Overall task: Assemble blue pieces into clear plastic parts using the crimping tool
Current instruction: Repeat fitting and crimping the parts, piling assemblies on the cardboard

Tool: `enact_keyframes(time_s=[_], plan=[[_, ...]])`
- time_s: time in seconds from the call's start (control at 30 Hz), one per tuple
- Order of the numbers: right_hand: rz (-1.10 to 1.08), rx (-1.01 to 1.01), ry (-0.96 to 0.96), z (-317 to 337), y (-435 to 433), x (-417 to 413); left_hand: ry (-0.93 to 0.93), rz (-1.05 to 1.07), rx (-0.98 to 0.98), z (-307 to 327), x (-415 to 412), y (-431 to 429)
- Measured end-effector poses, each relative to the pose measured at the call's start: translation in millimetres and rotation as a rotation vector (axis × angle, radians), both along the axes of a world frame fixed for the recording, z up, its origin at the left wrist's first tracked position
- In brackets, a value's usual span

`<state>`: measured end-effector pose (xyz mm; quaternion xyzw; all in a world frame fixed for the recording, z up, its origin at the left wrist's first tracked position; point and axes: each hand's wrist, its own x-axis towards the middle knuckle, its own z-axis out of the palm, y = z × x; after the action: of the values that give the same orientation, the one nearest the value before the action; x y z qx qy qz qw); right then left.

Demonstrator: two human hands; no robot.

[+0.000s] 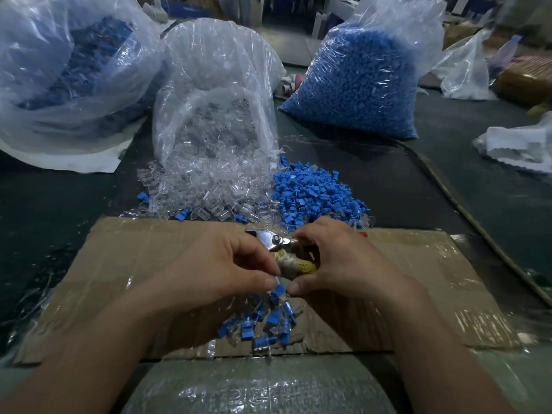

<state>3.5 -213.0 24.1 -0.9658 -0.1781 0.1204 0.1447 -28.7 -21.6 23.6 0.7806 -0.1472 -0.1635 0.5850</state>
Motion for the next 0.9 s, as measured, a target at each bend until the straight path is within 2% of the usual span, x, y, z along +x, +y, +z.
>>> enact_keyframes(time_s=[0.1,0.13,0.2,0.23,0.3,0.4,0.67,0.77,0.9], plan=[[0.006,0.003,0.019,1,-1,0,0.002,-0.014,0.002,2,-1,4],[0.008,0.006,0.026,2,-1,0,-0.001,0.034,-0.012,3,0,5],[0.007,0.010,0.042,2,-2,-1,-0.027,0.267,-0.044,2,3,9],[0.001,0.018,0.046,3,-2,-1,-0.088,0.416,-0.007,0,7,11],[-0.026,0.053,0.043,4,-4,-1,-0.268,0.693,0.203,-6,16,20],[-0.079,0.145,0.009,6,-8,0,-0.399,0.877,0.405,-14,26,32],[-0.197,0.292,-0.142,8,-16,5,-0.351,0.785,0.716,-29,39,36],[-0.205,0.307,-0.165,8,-18,6,-0.384,0.796,0.663,-26,40,36],[-0.258,0.325,-0.196,7,-21,9,-0.400,0.825,0.434,-16,32,24]])
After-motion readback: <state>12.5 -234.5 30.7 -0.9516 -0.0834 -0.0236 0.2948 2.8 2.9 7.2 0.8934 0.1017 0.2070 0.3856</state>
